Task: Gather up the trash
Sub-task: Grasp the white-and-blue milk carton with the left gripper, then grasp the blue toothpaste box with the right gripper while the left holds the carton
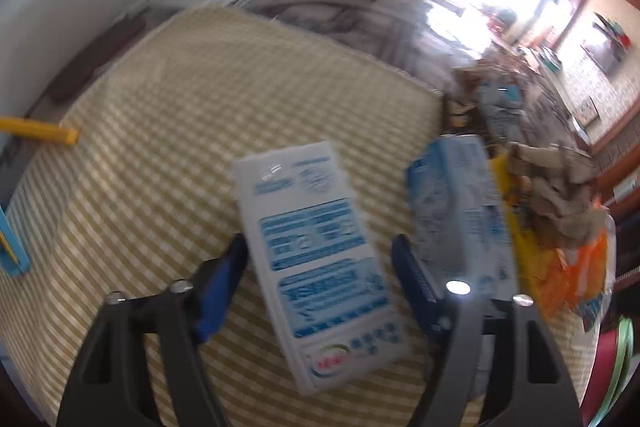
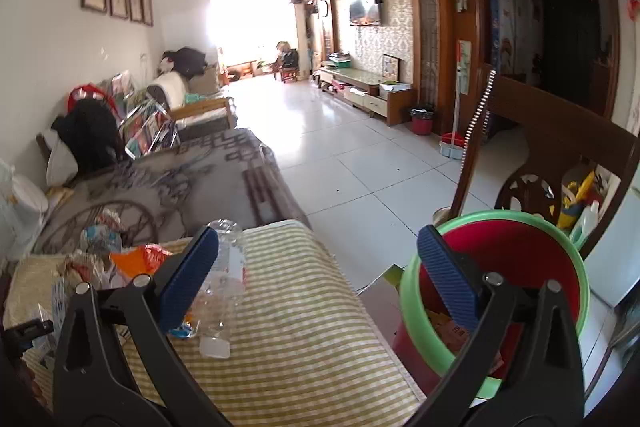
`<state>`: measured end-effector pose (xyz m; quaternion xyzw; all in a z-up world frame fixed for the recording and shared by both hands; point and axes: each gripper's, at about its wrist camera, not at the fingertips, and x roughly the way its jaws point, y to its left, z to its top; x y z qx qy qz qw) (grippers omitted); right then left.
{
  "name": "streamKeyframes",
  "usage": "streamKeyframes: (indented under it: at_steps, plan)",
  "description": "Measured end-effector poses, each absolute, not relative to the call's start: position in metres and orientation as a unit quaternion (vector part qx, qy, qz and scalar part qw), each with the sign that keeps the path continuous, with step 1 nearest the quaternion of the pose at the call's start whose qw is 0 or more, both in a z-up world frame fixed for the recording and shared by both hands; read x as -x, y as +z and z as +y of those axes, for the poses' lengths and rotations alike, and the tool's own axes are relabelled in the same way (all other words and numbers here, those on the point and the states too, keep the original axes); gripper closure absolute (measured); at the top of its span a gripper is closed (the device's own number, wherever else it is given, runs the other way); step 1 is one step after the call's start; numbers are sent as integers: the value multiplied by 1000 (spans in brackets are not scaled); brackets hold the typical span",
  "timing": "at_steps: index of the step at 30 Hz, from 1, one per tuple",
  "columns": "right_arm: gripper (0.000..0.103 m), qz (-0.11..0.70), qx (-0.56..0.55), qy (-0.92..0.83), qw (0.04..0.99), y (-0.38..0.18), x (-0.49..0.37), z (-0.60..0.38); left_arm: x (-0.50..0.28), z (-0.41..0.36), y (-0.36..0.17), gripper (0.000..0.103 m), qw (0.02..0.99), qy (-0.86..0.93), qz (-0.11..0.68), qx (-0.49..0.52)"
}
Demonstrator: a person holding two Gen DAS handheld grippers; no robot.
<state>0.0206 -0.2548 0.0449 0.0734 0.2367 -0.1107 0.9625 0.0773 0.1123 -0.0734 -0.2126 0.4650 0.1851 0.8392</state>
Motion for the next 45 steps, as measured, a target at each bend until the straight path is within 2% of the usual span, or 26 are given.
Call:
streamKeyframes:
  at_steps: [3,5,7,15,19,24,31,37,45]
  plan:
    - [5,248,-70,-91,962,43,-25,-245,-74,115,-75,41,847,173,457,209]
    - [5,253,-65,-77,962,40,-26,-239,-71,112,-72,48,851,164,460,193]
    - [5,258,-59,-57,963,39,-25,-231,-58,111,-67,51,851,144,463,202]
    - [5,305,-29,56,950,20,-29,-178,22,120,-47,52,869,111,418,241]
    - [6,337,-8,113,935,12,-30,-136,33,135,-43,52,880,134,390,236]
    - [18,385,4,173,907,-1,-39,-77,31,136,-41,52,888,114,380,234]
    - [49,447,24,235,862,-23,-63,6,34,144,-34,51,893,97,358,256]
    - [50,463,80,232,851,-35,-77,62,37,147,-34,51,892,90,351,272]
    - [52,492,99,210,839,-53,-92,79,38,150,-35,51,888,82,348,288]
